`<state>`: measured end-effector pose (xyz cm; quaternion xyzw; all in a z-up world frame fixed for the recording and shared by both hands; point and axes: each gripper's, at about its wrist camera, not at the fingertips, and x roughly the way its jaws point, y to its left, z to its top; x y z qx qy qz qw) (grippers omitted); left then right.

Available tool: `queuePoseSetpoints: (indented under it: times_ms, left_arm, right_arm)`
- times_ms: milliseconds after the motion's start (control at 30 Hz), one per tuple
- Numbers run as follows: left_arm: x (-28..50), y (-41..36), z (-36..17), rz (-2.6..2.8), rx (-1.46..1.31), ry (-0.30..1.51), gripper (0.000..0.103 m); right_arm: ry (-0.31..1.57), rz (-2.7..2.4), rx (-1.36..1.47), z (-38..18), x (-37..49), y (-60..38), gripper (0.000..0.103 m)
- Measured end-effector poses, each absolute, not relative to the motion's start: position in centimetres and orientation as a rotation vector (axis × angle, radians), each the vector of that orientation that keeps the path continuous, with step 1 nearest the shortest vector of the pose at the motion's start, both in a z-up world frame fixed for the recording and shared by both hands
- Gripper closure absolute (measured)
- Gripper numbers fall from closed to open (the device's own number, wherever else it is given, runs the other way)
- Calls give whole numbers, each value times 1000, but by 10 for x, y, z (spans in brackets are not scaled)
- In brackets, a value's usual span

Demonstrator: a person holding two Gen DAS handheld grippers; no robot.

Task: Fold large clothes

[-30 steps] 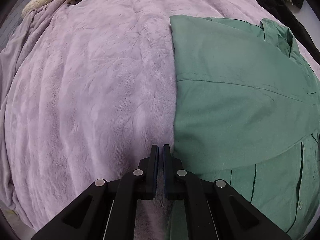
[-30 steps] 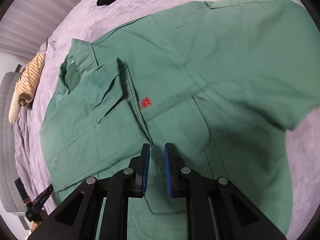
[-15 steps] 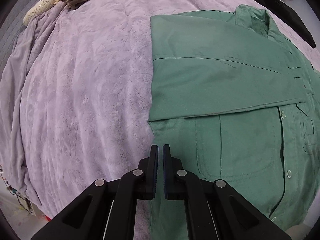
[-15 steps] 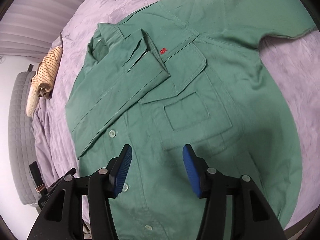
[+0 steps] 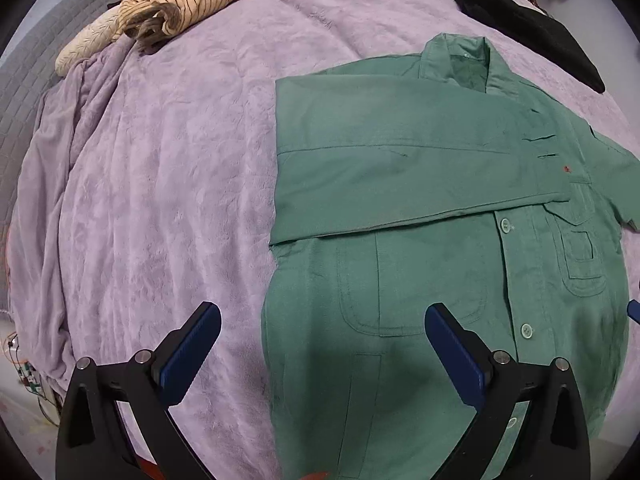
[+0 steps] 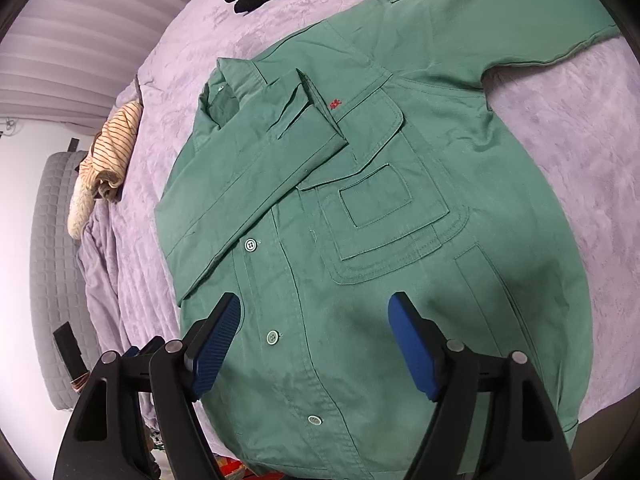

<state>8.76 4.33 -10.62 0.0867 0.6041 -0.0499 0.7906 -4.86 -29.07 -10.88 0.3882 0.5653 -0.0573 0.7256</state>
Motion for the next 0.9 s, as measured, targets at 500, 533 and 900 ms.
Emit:
queuePoseSetpoints:
  times_ms: [500,533,900]
  left_arm:
    - [79,-13,-90,-234,237,1333,1]
    - [78,-18,-90,-244,242,1336,1]
    - [75,-73,-98,-284,268,1378,1]
  right_arm:
    - [1140,-46,972,-105,-56,-304,0]
    - [1142,-44,984,-107,-57,-306,0]
    - [1133,-43,1128,-132,-69,-348,0]
